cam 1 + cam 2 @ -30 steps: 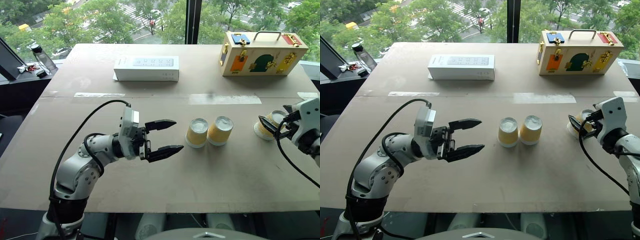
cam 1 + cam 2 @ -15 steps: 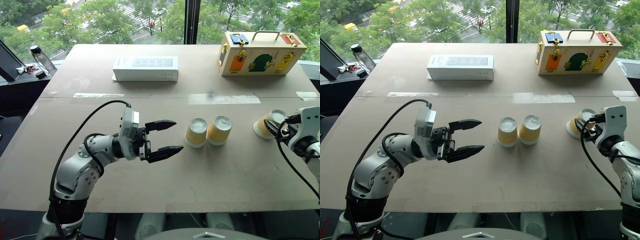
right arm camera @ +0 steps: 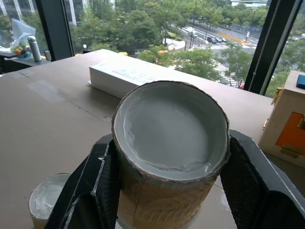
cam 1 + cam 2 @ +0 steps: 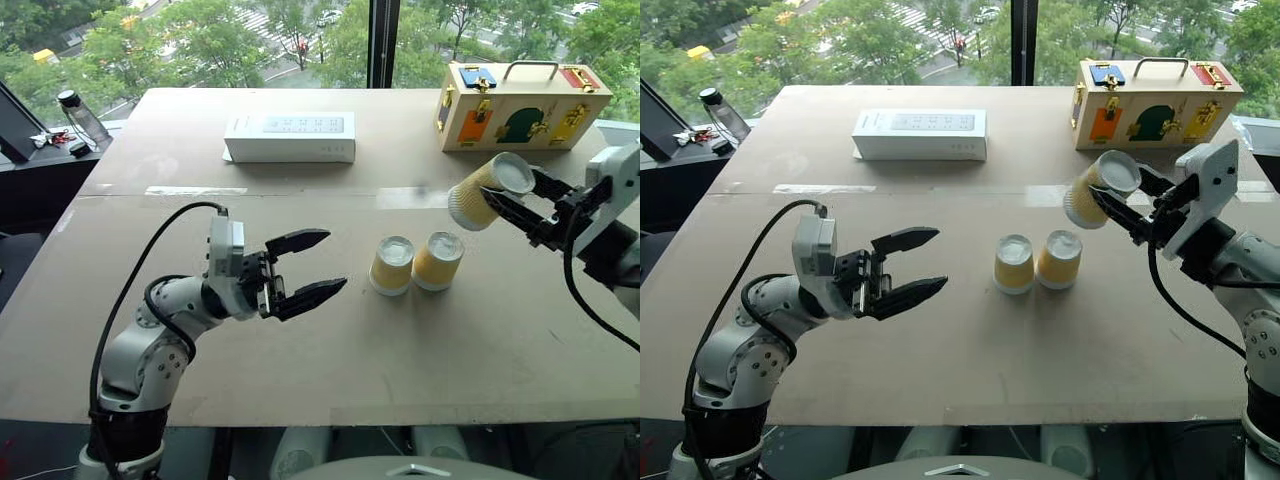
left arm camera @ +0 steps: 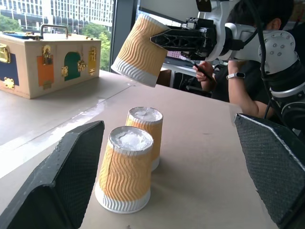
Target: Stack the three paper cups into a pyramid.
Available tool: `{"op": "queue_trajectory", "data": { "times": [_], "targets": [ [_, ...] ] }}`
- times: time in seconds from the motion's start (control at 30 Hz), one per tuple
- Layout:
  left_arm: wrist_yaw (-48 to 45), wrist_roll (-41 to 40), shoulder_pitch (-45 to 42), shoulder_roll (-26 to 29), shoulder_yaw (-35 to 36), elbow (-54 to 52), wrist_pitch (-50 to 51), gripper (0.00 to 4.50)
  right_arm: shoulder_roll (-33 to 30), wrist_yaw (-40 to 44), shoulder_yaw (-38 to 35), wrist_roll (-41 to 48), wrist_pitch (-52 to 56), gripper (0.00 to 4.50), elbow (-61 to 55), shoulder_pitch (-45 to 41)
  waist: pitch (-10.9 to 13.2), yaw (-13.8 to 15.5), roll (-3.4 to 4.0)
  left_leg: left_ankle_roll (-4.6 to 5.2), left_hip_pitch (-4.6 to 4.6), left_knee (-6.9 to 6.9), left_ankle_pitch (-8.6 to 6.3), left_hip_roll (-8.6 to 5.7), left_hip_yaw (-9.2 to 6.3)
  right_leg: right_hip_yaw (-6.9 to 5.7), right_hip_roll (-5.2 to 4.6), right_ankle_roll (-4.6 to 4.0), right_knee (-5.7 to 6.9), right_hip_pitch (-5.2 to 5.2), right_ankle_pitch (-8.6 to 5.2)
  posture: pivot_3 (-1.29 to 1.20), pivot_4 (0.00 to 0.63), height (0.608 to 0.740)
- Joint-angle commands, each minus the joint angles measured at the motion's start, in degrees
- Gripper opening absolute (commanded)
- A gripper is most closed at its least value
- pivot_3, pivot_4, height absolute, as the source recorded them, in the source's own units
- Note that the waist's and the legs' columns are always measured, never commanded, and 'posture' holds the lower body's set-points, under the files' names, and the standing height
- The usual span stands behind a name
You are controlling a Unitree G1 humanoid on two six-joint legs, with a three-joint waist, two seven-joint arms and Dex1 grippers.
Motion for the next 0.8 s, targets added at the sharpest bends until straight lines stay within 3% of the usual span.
{"op": "queue_trajectory", "data": {
  "times": [0.03,0.3,0.6,0.73,0.77,0.8],
  "targets": [
    [-3.9,-2.8,2.2,1.9,3.6,1.0,-0.4,4.50,-1.8,0.3,3.1,4.4,3.5,2.19,-3.3,-3.3,0.0,0.2,-0.02,0.00,-0.02,0.00,0.00,0.00,-0.02,-0.02,0.00,0.00,-0.03,-0.01,0.00,0.00,0.150,0.740],
    [-6.3,-3.4,6.6,3.0,6.2,-0.5,-1.2,4.50,-5.7,1.6,8.2,2.0,4.1,2.19,-1.9,-4.2,0.0,0.3,-0.07,0.00,-0.13,0.01,0.00,-0.05,-0.11,-0.15,-0.10,0.00,-0.16,0.00,0.01,0.00,0.150,0.740],
    [-4.7,-4.3,7.3,3.3,7.6,-3.0,-0.6,4.50,-6.0,1.7,10.9,-2.4,3.2,2.19,1.6,-4.6,0.0,0.3,-0.07,0.00,-0.12,0.01,0.00,-0.03,-0.11,-0.17,-0.09,0.00,-0.16,0.00,0.01,0.00,0.150,0.740],
    [-3.5,-5.3,6.2,4.0,7.9,-3.7,0.9,4.50,-6.6,2.3,11.4,-4.3,2.8,4.08,2.6,-4.7,0.0,0.2,-0.08,0.00,-0.12,0.01,0.00,-0.03,-0.10,-0.17,-0.09,0.00,-0.16,0.01,0.02,0.00,0.150,0.740],
    [-3.1,-5.5,5.9,4.2,7.8,-3.8,1.2,4.50,-6.9,2.8,11.2,-4.5,2.5,4.43,2.5,-4.6,0.0,0.3,-0.08,0.00,-0.12,0.01,0.00,-0.04,-0.10,-0.16,-0.09,0.00,-0.16,0.01,0.02,0.00,0.150,0.740],
    [-2.7,-5.6,5.5,4.3,7.7,-3.8,1.4,4.50,-7.1,3.2,10.6,-4.5,2.1,4.43,2.2,-4.6,0.0,0.2,-0.07,0.00,-0.12,0.01,0.00,-0.04,-0.10,-0.17,-0.09,0.00,-0.16,0.00,0.02,0.00,0.150,0.740]
  ]
}}
